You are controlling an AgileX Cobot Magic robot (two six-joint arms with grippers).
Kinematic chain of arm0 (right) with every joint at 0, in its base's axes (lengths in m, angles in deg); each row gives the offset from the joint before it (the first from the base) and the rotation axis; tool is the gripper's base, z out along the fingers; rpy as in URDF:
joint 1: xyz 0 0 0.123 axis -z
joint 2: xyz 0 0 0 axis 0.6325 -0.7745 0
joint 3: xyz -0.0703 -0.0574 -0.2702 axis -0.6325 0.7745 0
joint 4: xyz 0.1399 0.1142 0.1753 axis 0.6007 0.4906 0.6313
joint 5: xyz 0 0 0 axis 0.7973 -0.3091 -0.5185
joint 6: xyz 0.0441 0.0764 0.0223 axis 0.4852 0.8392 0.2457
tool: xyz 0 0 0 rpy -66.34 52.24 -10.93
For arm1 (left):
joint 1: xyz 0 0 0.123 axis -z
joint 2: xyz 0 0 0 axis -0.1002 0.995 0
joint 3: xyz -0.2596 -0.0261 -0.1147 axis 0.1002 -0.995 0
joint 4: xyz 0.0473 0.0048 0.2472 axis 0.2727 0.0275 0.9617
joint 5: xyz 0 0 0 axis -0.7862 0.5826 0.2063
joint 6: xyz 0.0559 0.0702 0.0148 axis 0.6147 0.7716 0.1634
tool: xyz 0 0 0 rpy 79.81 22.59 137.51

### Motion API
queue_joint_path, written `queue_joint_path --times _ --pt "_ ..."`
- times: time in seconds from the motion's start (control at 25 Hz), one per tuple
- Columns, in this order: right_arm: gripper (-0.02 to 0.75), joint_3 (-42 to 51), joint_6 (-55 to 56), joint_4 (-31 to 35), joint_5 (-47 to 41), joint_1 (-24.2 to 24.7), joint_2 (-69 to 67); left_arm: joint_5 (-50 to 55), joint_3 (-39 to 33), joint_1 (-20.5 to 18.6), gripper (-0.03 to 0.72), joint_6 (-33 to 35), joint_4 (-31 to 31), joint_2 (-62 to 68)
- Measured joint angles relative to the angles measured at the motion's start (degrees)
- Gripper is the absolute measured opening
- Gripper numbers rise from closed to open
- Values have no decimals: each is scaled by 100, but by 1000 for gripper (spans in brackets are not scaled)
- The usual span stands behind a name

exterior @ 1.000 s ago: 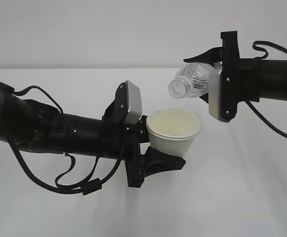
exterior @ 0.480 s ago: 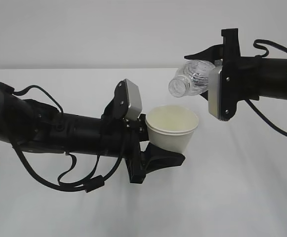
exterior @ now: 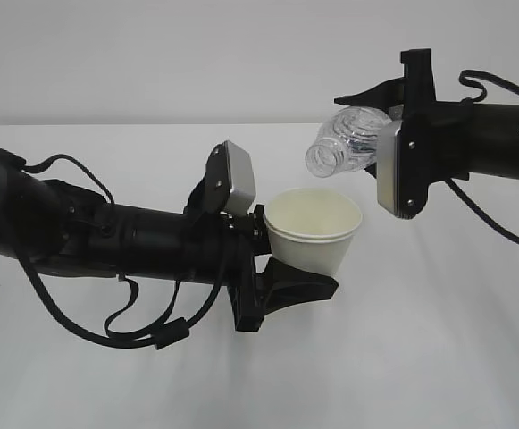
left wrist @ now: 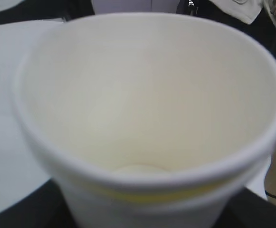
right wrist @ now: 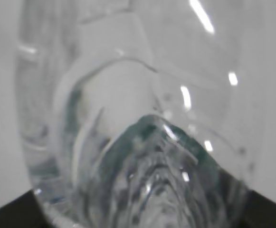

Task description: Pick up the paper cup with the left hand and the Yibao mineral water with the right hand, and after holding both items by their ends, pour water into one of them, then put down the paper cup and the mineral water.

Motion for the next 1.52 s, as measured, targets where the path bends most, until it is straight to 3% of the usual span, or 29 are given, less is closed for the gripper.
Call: queue_joint_path --times 1.52 --pt "462 0 -818 299 0 0 0 -103 0 0 433 -12 188 0"
